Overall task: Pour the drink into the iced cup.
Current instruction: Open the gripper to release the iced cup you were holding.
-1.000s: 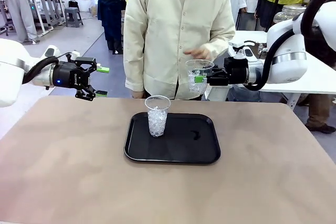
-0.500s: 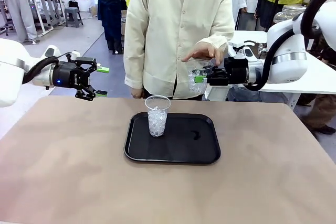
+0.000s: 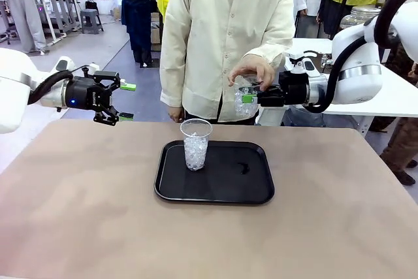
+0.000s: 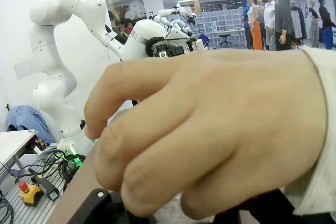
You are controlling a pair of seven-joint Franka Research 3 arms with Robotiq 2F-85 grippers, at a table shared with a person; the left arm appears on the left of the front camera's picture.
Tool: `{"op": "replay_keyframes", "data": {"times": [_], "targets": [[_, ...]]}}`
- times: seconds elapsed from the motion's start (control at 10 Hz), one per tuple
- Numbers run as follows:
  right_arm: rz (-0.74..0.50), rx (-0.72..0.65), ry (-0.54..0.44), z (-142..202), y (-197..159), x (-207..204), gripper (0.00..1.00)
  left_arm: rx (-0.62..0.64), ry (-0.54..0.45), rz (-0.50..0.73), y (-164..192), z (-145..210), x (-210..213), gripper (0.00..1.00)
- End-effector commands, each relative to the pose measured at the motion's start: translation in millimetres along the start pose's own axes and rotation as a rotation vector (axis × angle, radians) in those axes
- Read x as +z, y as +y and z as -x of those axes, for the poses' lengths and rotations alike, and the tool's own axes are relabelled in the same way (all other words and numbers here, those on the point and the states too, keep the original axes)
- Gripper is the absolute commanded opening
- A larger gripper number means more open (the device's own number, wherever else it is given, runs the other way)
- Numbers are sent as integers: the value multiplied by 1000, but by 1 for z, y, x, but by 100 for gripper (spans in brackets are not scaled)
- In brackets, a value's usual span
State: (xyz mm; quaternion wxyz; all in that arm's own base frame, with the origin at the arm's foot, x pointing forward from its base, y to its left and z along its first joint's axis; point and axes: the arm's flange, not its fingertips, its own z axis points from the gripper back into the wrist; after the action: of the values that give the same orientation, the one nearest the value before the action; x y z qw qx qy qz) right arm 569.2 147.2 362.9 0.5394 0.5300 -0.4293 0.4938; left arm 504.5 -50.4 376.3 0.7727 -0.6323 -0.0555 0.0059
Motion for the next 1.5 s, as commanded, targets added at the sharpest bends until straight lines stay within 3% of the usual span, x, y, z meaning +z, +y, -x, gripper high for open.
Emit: {"op": "replay_keyframes", "data": {"times": [0.0, 0.9, 1.1, 1.4], "targets": [[5, 14, -12, -3, 2, -1, 62, -2, -2, -1, -1, 0, 1, 100], [5, 14, -12, -3, 2, -1, 62, -2, -2, -1, -1, 0, 1, 100], [-8, -6, -4, 1, 0, 4, 98, -2, -2, -1, -1, 0, 1, 100], [23, -21, -23, 5, -2, 28, 100, -2, -2, -1, -1, 0, 1, 100]]}}
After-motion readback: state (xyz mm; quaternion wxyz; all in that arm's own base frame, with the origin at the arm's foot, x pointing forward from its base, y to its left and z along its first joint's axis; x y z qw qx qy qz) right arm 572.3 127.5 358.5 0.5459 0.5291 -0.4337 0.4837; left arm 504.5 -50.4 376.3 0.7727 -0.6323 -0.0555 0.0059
